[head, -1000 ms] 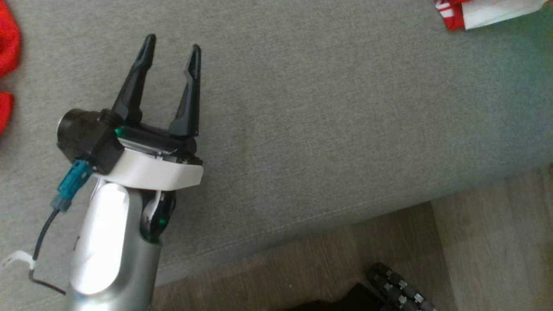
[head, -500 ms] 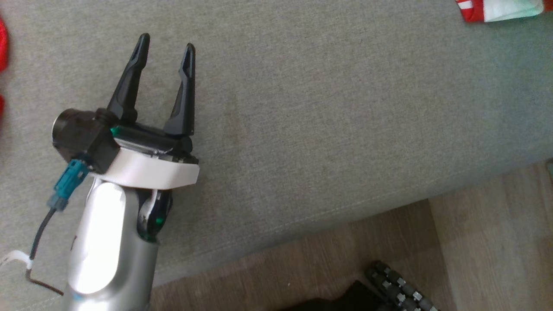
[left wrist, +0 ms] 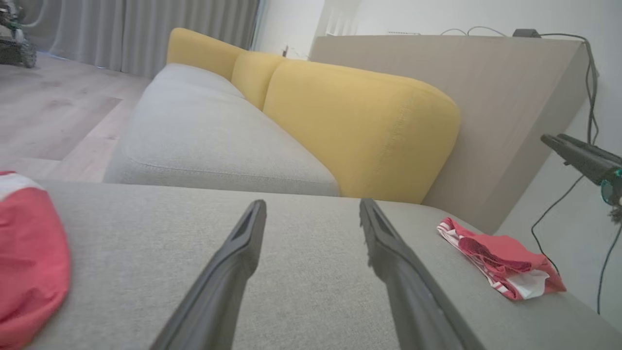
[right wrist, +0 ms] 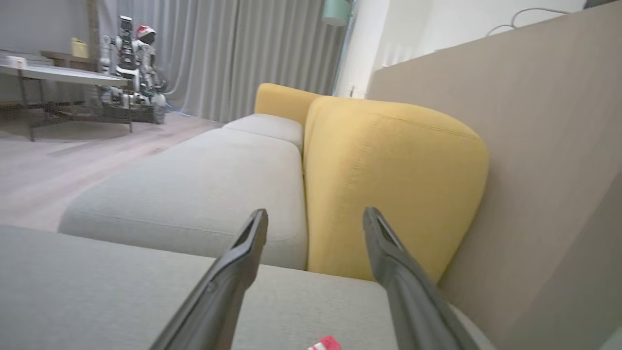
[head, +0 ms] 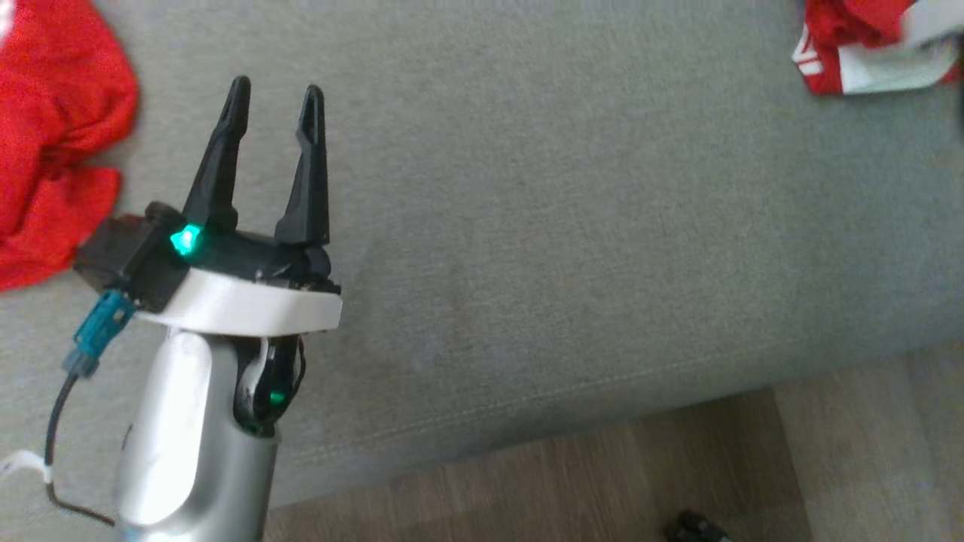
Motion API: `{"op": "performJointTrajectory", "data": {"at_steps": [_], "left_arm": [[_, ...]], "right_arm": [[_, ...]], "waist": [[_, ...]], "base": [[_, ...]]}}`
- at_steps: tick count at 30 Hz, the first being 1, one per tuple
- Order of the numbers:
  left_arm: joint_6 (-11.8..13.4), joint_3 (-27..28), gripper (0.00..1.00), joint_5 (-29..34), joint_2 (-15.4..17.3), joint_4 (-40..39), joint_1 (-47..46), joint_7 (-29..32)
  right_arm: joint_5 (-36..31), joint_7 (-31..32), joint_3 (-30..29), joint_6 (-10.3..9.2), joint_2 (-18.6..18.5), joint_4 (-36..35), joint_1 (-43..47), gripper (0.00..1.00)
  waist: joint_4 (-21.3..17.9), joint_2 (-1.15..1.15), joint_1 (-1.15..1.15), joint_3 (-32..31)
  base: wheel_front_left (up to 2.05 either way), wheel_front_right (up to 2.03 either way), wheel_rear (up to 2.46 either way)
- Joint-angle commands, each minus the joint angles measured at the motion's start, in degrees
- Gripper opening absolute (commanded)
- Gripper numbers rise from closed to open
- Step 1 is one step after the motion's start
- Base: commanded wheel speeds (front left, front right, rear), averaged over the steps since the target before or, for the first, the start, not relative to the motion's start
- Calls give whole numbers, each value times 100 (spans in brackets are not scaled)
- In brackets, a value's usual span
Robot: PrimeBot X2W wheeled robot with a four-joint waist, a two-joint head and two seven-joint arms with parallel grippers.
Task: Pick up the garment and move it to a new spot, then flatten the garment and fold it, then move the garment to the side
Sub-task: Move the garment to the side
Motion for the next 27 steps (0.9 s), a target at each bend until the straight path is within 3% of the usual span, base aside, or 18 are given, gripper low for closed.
{"op": "performJointTrajectory", "data": {"at_steps": [1,11,20,27], "left_arm": [[63,173,100,-76,42,-243,113,-29],[213,255,100,-222,42,-215,528,-29],[306,342,100,-430,42,50,1091,-29],[345,358,100,-455,42,194,1339,-29]], "right_arm": [[-26,-27,160,-1,77,-329,283,100],[-281,-33,490,-1,694,-1081,1633,100],[-194,-34,152,-1,1372,-1525,3034,100],[-379,-34,-52,-1,1576,-1748,3664,100]], "waist": [[256,0,0,-324],[514,0,0,-906],[616,0,0,-1329],[681,0,0,-1432]], "base": [[0,0,0],[0,0,0],[0,0,0],[0,0,0]]}}
